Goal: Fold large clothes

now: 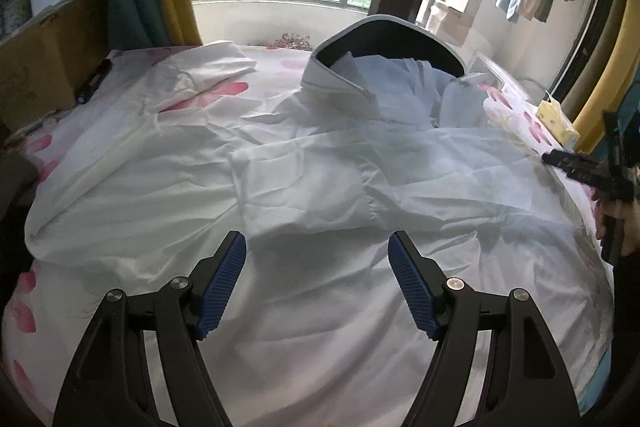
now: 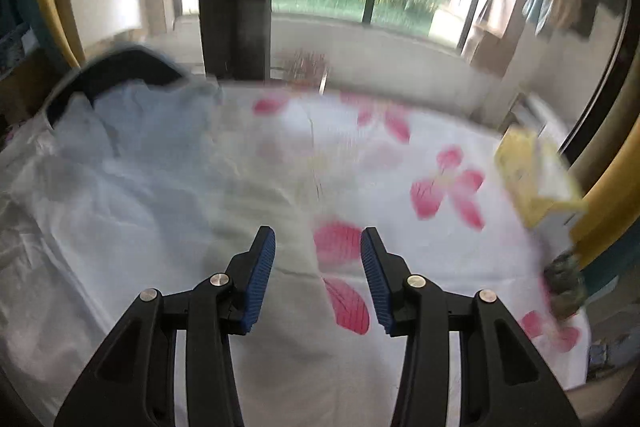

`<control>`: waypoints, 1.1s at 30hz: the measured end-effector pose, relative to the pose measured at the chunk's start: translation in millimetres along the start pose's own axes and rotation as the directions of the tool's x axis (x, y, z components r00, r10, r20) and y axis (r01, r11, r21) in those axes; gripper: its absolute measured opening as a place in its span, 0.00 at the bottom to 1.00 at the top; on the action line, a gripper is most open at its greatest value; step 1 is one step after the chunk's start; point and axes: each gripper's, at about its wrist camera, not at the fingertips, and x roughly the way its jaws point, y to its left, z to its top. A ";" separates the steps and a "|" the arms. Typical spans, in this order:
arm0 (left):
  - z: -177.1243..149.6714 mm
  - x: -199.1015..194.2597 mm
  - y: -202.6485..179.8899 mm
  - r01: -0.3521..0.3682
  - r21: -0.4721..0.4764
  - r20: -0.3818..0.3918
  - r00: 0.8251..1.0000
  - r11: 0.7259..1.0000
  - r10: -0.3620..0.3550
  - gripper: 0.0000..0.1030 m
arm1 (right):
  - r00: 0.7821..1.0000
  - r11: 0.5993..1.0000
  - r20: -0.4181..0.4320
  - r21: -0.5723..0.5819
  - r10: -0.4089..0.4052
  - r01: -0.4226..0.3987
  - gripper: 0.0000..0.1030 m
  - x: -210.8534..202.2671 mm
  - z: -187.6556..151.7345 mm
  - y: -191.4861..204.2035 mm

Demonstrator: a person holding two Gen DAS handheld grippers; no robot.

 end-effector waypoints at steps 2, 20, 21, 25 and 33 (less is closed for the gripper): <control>2.2 1.9 -2.3 -0.009 0.003 -0.001 1.000 1.000 0.009 0.74 | 0.999 1.000 -0.049 -0.016 0.012 -0.013 0.43 15.1 -5.8 -2.2; 5.9 5.6 -5.2 -0.045 0.015 -0.015 0.999 0.999 0.045 0.74 | 0.998 0.997 0.019 -0.028 -0.067 0.068 0.01 10.9 -10.9 -24.9; 6.0 5.5 -4.3 -0.046 0.012 -0.013 0.999 0.999 0.046 0.74 | 0.997 0.997 0.015 -0.029 -0.073 0.073 0.01 11.9 -12.1 -25.8; 8.7 3.0 1.7 -0.054 0.021 -0.001 0.999 0.998 0.055 0.74 | 0.996 0.996 0.009 -0.018 -0.088 0.089 0.01 13.4 -15.1 -27.9; 17.2 -16.9 25.6 -0.066 0.029 0.052 0.997 0.997 0.065 0.74 | 0.996 0.996 0.056 0.067 -0.063 0.059 0.03 -24.0 -5.2 -18.7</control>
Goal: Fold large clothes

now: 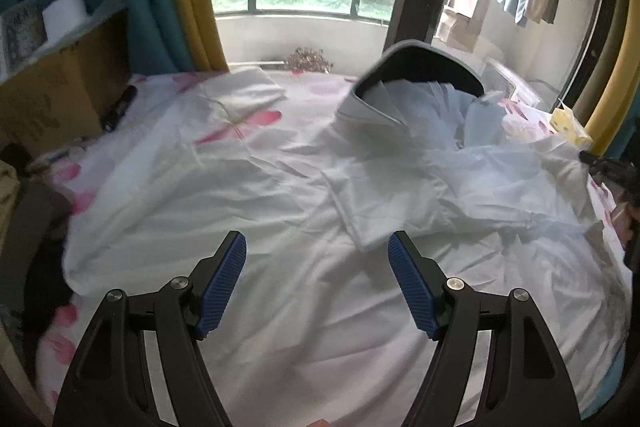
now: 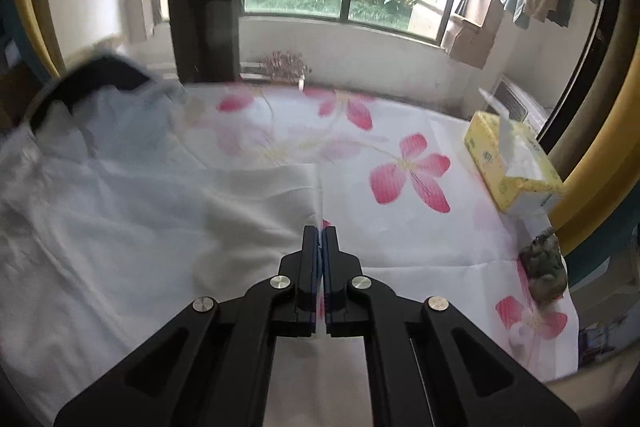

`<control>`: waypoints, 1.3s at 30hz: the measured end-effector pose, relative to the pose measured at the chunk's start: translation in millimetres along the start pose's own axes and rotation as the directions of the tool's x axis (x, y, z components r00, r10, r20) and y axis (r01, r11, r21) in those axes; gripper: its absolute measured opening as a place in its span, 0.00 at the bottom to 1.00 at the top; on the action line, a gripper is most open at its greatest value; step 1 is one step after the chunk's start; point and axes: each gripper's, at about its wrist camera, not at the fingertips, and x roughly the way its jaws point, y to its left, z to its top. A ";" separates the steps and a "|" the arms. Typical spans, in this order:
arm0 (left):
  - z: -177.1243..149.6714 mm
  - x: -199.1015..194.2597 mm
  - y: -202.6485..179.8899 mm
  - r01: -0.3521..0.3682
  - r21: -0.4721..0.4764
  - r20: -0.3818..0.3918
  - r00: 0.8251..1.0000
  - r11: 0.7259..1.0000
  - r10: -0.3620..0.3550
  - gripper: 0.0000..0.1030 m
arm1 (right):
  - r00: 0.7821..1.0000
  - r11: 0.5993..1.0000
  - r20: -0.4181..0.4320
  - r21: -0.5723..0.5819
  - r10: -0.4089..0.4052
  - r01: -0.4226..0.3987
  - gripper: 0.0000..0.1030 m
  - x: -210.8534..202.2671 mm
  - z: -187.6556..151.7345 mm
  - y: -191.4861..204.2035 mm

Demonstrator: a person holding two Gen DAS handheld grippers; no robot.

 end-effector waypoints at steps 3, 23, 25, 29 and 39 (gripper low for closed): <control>0.8 -6.9 6.8 -0.018 0.001 0.017 1.000 1.000 0.018 0.74 | 0.999 0.999 0.037 0.052 0.012 -0.014 0.04 -25.4 6.8 14.5; 24.4 -4.4 72.0 0.016 0.100 0.010 1.000 0.995 -0.017 0.74 | 0.997 0.987 0.044 0.147 0.060 -0.066 0.62 -60.2 -13.7 98.4; 33.7 7.8 80.1 0.025 0.112 -0.002 1.000 0.993 -0.025 0.74 | 0.998 0.987 0.029 0.151 0.057 -0.061 0.63 -56.9 -15.9 103.9; 55.7 37.8 96.6 0.061 0.106 -0.034 0.998 0.993 -0.058 0.74 | 0.998 0.985 0.008 0.161 0.055 -0.055 0.63 -50.8 -16.9 111.0; 105.3 119.2 120.3 0.091 0.132 -0.108 0.991 0.987 -0.077 0.66 | 0.999 0.986 -0.041 0.168 0.028 -0.021 0.63 -27.8 -8.8 112.6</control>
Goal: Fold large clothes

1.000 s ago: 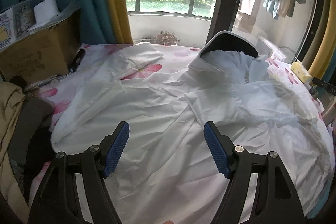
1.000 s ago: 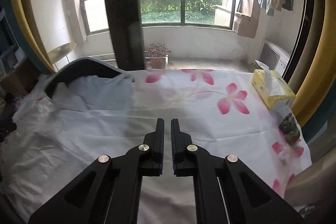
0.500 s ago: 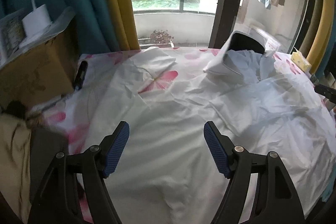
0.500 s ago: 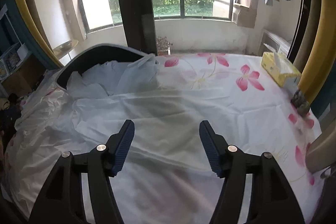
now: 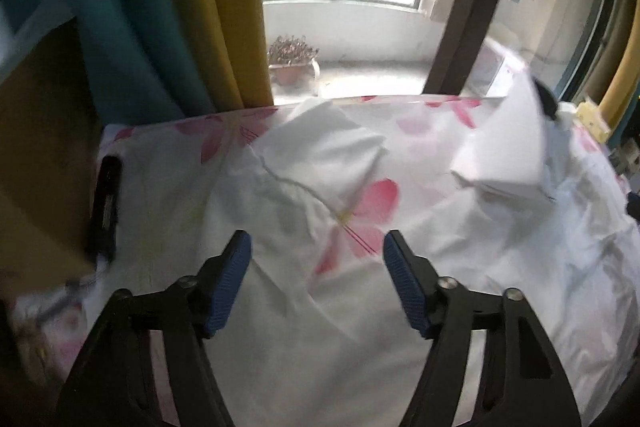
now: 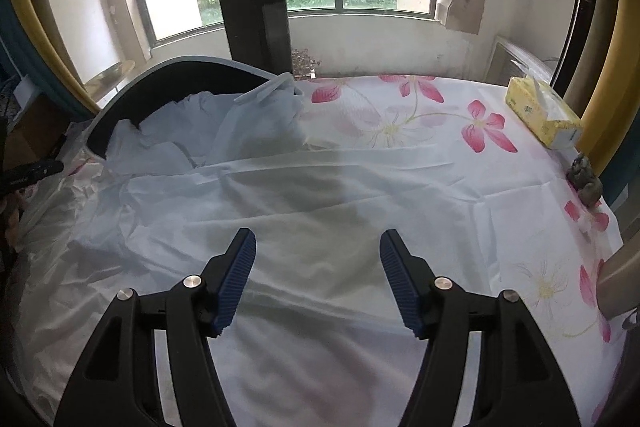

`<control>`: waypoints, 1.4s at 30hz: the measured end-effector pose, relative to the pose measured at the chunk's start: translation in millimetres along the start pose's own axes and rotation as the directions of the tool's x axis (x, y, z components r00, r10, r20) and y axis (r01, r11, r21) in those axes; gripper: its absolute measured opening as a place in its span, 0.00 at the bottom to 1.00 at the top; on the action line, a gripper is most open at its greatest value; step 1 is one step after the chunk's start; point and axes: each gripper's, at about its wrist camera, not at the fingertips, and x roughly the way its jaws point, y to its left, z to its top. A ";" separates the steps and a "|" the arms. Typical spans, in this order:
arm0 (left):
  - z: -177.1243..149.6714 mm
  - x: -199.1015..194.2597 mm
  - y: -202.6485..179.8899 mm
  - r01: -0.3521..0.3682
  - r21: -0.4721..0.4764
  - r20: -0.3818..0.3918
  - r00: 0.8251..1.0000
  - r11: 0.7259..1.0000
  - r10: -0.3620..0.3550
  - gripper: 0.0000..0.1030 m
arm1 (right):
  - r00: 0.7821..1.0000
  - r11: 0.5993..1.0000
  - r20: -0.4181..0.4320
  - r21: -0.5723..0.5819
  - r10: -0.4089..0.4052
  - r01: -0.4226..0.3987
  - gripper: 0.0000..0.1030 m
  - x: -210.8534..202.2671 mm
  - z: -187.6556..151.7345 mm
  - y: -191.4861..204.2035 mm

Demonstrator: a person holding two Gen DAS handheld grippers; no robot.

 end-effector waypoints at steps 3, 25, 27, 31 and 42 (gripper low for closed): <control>4.4 26.0 9.6 0.009 0.012 -0.055 0.998 1.000 -0.009 0.65 | 1.000 1.000 -0.004 -0.004 -0.003 0.003 0.63 4.5 4.0 -1.2; 30.3 -95.4 -21.0 -0.030 0.068 0.257 0.966 0.997 0.012 0.02 | 0.998 0.998 0.004 -0.018 0.057 -0.057 0.63 -5.7 -14.8 -8.7; 32.9 -115.3 -29.3 -0.026 0.072 0.295 0.956 0.997 0.004 0.02 | 0.998 0.998 0.011 -0.015 0.059 -0.059 0.63 -10.2 -17.6 -11.2; 37.8 -150.1 -50.2 -0.006 0.087 0.347 0.938 0.996 -0.025 0.02 | 0.997 0.998 0.022 -0.008 0.069 -0.069 0.63 -19.3 -23.7 -18.0; 44.2 -201.7 -128.7 0.095 0.151 0.417 0.896 0.984 -0.150 0.02 | 0.995 0.996 0.052 0.017 0.083 -0.084 0.63 -40.6 -41.9 -51.8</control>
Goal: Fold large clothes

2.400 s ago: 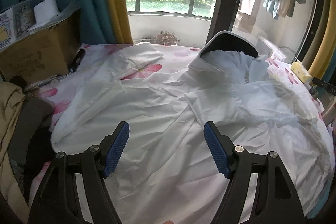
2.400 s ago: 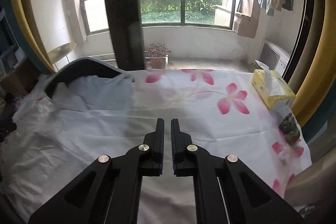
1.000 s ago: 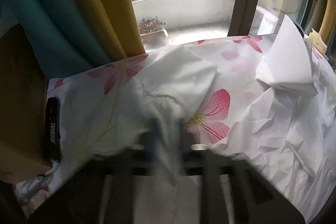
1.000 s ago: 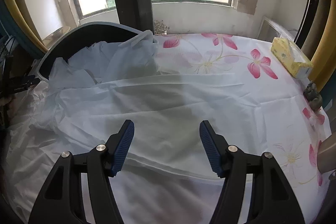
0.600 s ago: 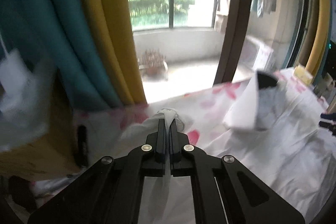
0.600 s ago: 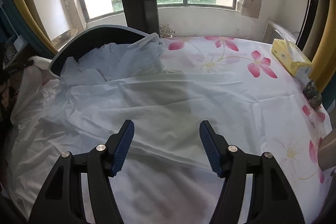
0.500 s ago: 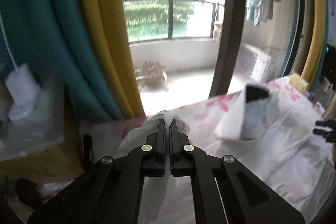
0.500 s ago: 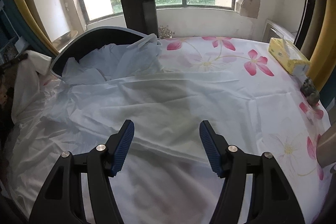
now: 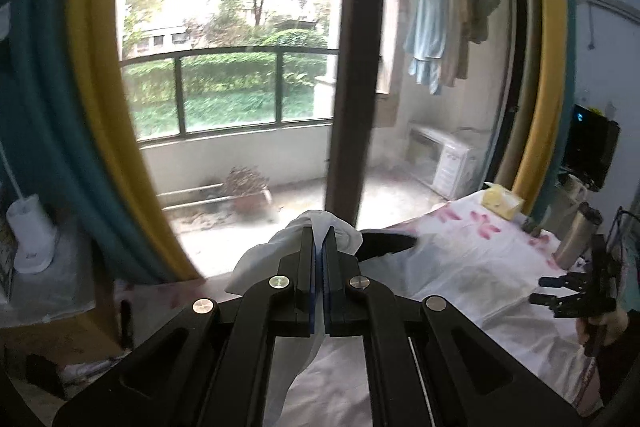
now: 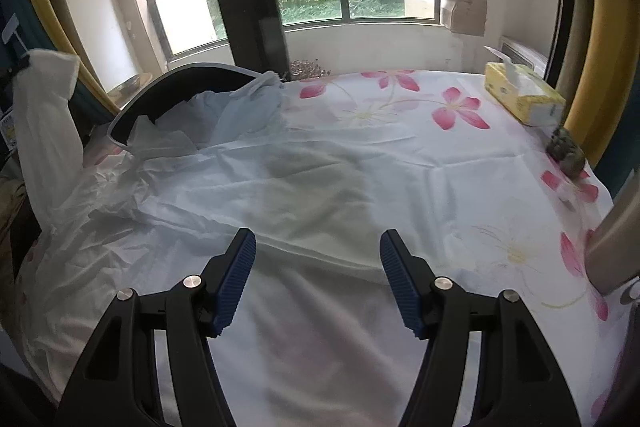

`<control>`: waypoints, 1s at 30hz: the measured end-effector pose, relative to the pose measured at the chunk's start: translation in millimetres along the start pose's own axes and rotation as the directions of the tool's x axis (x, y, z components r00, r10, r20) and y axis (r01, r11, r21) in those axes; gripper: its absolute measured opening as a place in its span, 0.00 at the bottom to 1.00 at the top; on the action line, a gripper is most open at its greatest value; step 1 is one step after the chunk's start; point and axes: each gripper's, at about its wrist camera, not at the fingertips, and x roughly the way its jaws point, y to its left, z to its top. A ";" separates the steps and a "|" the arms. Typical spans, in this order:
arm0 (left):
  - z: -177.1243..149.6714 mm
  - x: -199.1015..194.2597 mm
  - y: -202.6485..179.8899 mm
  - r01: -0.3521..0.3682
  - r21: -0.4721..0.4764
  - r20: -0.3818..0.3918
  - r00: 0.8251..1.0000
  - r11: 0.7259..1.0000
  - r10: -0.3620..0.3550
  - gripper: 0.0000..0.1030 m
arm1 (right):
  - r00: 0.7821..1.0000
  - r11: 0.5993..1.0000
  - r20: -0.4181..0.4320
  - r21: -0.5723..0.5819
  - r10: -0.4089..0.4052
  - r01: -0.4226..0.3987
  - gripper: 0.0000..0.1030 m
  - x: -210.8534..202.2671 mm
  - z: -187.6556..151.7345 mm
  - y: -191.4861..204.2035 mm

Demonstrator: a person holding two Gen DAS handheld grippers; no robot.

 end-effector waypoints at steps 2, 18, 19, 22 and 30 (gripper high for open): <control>3.2 4.6 -19.0 0.017 0.017 -0.004 1.000 1.000 -0.017 0.02 | 1.000 1.000 0.004 0.011 -0.002 0.002 0.63 -3.8 -3.4 -10.2; -13.7 101.5 -145.6 0.199 0.037 -0.119 0.974 0.979 -0.193 0.03 | 1.000 0.992 0.016 0.128 -0.001 -0.001 0.63 -20.3 -33.9 -80.4; -15.4 109.0 -152.9 0.214 0.037 -0.121 0.971 0.976 -0.208 0.03 | 1.000 0.991 0.016 0.131 -0.002 0.000 0.63 -21.2 -35.2 -82.8; -24.9 131.9 -178.0 0.274 0.019 -0.150 0.951 0.961 -0.269 0.03 | 1.000 0.990 0.015 0.139 -0.008 0.006 0.63 -23.1 -38.4 -89.9; -97.4 174.2 -252.0 0.489 0.005 -0.426 0.790 0.872 -0.440 0.59 | 1.000 0.987 0.006 0.160 -0.031 0.029 0.63 -23.0 -40.7 -101.2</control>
